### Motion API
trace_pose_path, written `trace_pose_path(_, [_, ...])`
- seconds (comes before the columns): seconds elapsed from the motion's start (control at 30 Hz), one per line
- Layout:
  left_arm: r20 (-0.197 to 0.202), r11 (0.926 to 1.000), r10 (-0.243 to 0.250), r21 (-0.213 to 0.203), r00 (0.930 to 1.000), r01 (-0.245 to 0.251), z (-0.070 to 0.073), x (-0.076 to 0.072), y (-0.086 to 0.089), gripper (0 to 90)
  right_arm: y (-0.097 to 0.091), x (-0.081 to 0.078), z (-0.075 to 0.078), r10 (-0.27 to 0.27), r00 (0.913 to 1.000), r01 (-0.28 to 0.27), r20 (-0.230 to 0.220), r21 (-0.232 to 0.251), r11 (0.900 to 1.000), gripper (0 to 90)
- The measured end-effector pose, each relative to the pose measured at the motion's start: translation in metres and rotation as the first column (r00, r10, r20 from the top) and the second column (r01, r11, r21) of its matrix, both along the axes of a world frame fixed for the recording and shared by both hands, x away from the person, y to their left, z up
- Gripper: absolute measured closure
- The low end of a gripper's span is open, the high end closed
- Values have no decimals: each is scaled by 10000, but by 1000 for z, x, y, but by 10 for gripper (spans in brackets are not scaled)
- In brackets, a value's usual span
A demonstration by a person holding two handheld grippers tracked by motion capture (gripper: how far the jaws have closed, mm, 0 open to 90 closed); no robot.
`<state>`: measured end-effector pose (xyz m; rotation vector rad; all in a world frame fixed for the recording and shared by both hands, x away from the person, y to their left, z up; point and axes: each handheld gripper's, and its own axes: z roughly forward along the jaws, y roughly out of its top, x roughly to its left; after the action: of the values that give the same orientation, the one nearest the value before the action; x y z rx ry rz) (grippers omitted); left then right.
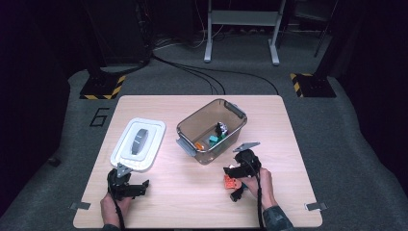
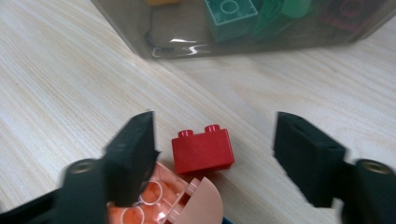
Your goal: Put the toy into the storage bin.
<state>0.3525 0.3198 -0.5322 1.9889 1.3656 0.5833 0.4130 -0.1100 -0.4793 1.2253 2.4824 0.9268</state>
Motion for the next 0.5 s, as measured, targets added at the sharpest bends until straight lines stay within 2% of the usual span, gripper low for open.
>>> trace_pose_path(0.1, [-16,10000,-4,-2,10000,4,0,0,0,5,1,0,-1,194,9998,-195,-107,-61,9998,430])
trace_pose_path(0.17, [-10,10000,3,-13,10000,-3,0,0,0,5,2,1,-3,269,9993,-274,-275,-178,9995,459])
trace_pose_path(0.3, [-20,10000,-7,-6,10000,7,0,0,0,5,1,4,-7,183,9988,-199,-445,-361,9991,566])
trace_pose_path(0.5, [-16,10000,-11,12,10000,11,0,0,0,5,-4,10,-9,-29,9989,17,-461,-260,9997,576])
